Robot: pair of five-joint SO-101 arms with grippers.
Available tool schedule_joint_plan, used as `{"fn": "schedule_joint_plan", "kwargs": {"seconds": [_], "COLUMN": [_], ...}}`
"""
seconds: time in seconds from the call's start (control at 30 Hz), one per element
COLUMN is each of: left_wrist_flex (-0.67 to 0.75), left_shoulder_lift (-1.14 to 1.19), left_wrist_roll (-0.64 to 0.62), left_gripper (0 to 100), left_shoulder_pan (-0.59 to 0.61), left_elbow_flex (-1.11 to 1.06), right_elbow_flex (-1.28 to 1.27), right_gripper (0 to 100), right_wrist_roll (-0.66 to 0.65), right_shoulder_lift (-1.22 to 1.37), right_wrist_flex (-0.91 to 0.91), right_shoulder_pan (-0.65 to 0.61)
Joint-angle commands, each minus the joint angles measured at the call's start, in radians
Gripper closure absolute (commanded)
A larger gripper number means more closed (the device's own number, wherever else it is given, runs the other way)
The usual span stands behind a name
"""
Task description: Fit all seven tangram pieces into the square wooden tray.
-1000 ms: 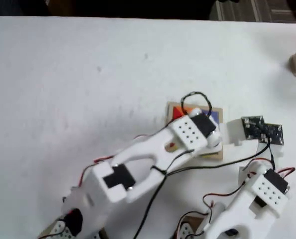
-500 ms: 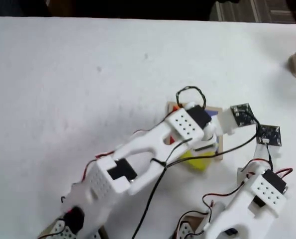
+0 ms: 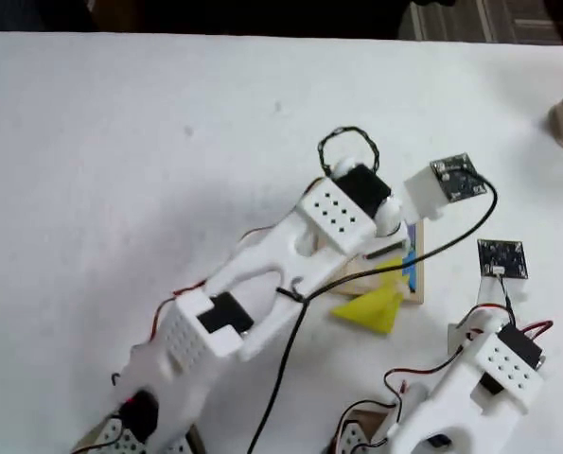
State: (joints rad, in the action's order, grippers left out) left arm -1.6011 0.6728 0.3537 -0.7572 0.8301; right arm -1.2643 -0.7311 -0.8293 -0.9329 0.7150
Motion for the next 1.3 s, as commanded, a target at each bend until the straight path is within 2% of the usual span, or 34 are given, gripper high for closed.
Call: {"fn": "schedule_joint_plan", "kwargs": {"seconds": [0.0, 0.07, 0.13, 0.23, 0.43, 0.6, 0.73, 0.87, 1.07, 1.27], "left_wrist_flex": [-0.126, -0.189, -0.190, -0.190, -0.187, -0.163, -0.075, 0.046, 0.250, 0.482], "left_shoulder_lift": [-0.025, -0.025, -0.030, -0.088, -0.371, -0.657, -0.862, -1.055, -1.274, -1.328], "left_wrist_roll": [-0.014, -0.015, -0.026, -0.028, 0.000, 0.003, 0.005, 0.005, 0.003, -0.005], "left_gripper": [68, 68, 69, 72, 73, 73, 73, 73, 73, 73], "left_shoulder_pan": [0.013, 0.030, 0.064, 0.120, 0.154, 0.185, 0.302, 0.414, 0.542, 0.680], "left_elbow_flex": [0.176, 0.259, 0.298, 0.252, -0.025, -0.351, -0.641, -0.982, -1.448, -1.728], "right_elbow_flex": [0.008, 0.014, 0.034, 0.086, 0.222, 0.267, 0.267, 0.258, 0.107, 0.054], "right_gripper": [98.1, 98.1, 98.1, 98.2, 98.2, 98.2, 98.1, 98.1, 98.2, 98.2], "right_wrist_roll": [-0.011, -0.011, -0.011, -0.008, -0.011, -0.014, -0.087, -0.025, 0.130, 0.232], "right_shoulder_lift": [-0.035, -0.035, -0.035, -0.035, -0.035, -0.054, -0.176, -0.334, -0.343, -0.180], "right_wrist_flex": [0.019, 0.019, 0.013, -0.028, -0.220, -0.343, -0.504, -0.610, -0.443, -0.344], "right_shoulder_pan": [-0.005, -0.005, -0.005, -0.005, -0.056, -0.205, -0.406, -0.633, -0.774, -0.928]}}
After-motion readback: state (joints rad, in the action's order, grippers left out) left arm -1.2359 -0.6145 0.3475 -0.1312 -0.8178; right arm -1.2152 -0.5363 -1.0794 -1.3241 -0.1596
